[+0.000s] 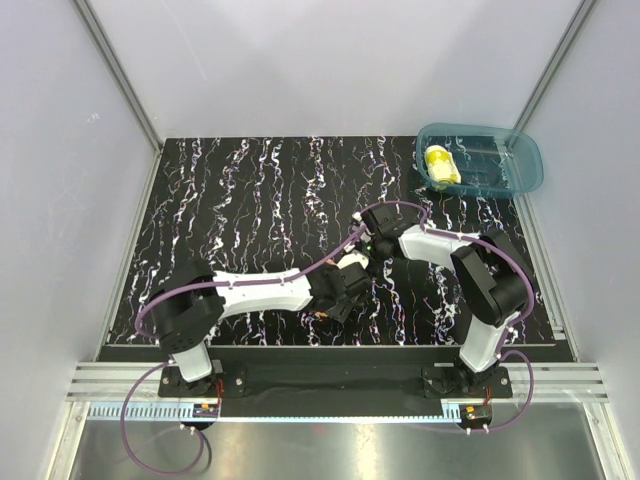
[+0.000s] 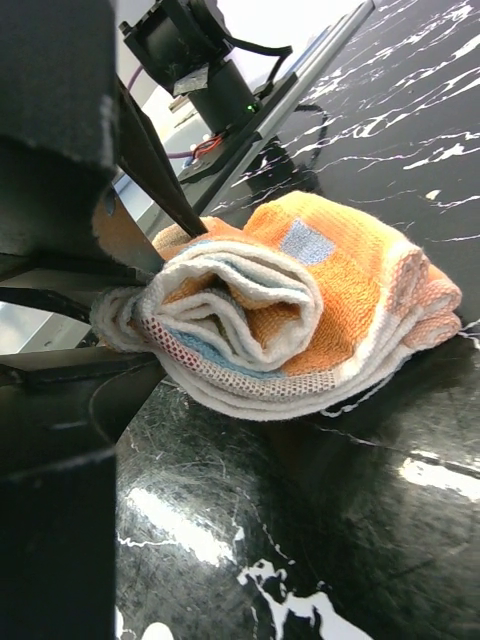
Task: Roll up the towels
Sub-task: Roll the towel
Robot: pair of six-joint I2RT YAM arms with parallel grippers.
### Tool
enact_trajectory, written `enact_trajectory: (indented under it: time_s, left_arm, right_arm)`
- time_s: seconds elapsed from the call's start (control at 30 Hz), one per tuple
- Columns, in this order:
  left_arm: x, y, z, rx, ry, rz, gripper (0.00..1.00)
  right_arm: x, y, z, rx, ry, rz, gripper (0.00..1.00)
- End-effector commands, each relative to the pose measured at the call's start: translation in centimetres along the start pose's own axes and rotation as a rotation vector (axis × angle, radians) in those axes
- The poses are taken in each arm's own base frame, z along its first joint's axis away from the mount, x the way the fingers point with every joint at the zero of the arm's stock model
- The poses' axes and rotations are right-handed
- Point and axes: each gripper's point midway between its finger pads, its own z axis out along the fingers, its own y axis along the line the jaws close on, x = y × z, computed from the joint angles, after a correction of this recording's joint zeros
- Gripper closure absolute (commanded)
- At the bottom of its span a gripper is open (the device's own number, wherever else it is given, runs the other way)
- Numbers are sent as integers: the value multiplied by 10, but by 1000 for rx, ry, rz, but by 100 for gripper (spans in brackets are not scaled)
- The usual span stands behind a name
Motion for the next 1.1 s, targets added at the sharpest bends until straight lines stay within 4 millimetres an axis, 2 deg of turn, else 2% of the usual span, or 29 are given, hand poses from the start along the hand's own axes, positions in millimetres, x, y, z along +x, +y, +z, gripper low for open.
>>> enact_trajectory:
  time_s: [0.0,0.2,0.3,0.33,0.5,0.63,0.67,0.77,0.9,1.07]
  left_arm:
    - [-5,5,10,-46,-31,16,36]
    - [14,12,24,-73,-3,32,37]
    - [21,13,30,-68,-2,38,43]
    - [28,15,33,-71,9,46,47]
    - [33,16,42,-53,21,41,71]
    - [35,21,47,-29,35,16,80]
    - [38,19,49,-10,41,16,80]
    - [39,18,51,32,52,6,81]
    - [41,18,55,82,72,-8,84]
    - [38,17,51,175,61,-44,83]
  right_arm:
    - [-5,10,0,-6,-4,-42,81]
    - [-6,9,2,-2,6,-46,81]
    - [-5,8,5,-5,19,-52,81]
    - [-4,6,7,-7,29,-49,81]
    - [-3,2,13,2,56,-57,78]
    - [-5,0,11,24,56,-68,65]
    - [-6,0,10,31,52,-72,54]
    - [-12,2,3,67,43,-104,40]
    - [-25,8,-7,106,25,-148,35]
    - [-34,11,-5,111,22,-154,32]
